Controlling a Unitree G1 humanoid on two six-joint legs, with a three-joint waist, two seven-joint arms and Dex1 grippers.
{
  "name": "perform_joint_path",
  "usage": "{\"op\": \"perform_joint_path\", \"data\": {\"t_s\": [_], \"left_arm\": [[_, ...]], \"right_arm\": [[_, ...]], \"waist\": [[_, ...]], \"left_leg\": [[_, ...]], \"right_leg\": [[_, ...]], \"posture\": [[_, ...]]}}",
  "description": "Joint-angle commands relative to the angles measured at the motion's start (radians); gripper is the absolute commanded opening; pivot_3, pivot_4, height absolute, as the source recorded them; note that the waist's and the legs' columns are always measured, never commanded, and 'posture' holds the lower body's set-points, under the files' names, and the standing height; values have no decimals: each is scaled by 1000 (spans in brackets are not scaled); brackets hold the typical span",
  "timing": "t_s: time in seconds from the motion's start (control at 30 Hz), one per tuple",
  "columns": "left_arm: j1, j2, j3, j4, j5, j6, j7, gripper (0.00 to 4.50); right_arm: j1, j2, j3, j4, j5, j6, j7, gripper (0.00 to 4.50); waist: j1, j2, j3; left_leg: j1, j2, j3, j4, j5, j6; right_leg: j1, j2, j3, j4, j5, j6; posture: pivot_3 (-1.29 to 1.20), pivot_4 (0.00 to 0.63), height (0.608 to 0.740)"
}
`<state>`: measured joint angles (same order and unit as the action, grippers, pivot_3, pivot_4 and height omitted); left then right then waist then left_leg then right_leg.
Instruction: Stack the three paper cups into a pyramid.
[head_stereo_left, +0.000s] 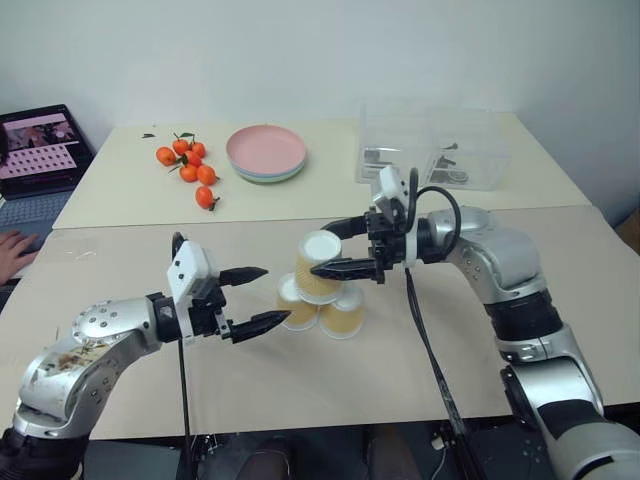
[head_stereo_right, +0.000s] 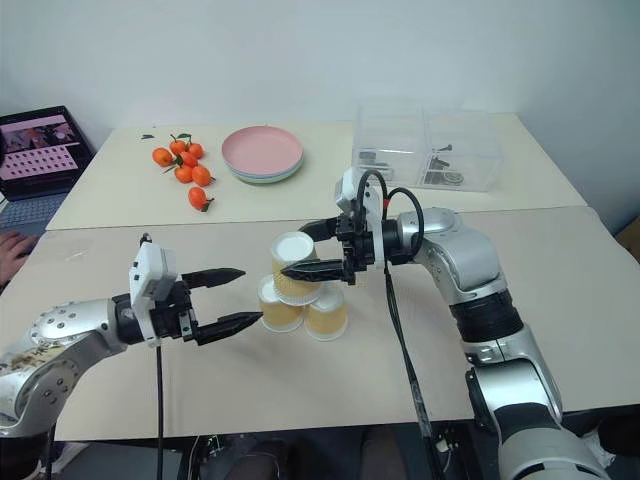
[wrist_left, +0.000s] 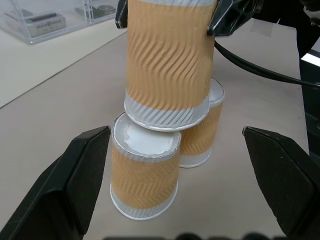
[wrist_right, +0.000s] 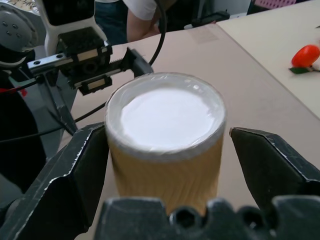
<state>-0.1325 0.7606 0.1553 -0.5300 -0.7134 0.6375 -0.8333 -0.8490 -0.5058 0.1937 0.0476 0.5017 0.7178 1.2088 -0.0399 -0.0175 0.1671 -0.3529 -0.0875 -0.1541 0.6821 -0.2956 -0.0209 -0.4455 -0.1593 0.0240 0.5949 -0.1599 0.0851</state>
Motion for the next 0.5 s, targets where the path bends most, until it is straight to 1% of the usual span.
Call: {"op": "perform_joint_path", "data": {"t_s": [0.03,0.13,0.23,0.33,0.4,0.5], "left_arm": [[-26,-5,35,-3,-35,3,7,4500],[-41,-13,73,12,-85,28,23,4500],[-56,-15,108,32,-134,54,38,4500],[-75,-18,153,73,-186,84,59,4500],[-81,-19,190,97,-208,88,78,4500],[-71,-36,265,133,-222,93,161,4500]], "right_arm": [[2,-48,-59,-57,96,58,76,4454],[18,-112,-112,-81,192,123,154,4454],[22,-140,-154,-73,251,173,167,4454],[24,-143,-183,-43,261,186,137,4454],[43,-158,-188,-41,243,158,139,4454],[85,-184,-225,-31,218,132,106,4454]], "waist": [[1,0,0],[2,0,0],[3,0,0],[-1,0,0],[-2,0,0],[1,0,0]], "left_leg": [[0,0,0,0,0,0],[0,0,0,0,0,0],[0,0,0,0,0,0],[0,0,0,0,0,0],[1,0,0,0,0,0],[0,0,0,0,0,0]], "right_leg": [[0,0,0,0,0,0],[0,0,0,0,0,0],[0,0,0,0,0,0],[1,0,0,0,0,0],[1,0,0,0,0,0],[1,0,0,0,0,0]], "posture": [[0,150,728],[0,150,728],[0,150,728],[0,150,728],[0,150,728],[0,150,728]]}}
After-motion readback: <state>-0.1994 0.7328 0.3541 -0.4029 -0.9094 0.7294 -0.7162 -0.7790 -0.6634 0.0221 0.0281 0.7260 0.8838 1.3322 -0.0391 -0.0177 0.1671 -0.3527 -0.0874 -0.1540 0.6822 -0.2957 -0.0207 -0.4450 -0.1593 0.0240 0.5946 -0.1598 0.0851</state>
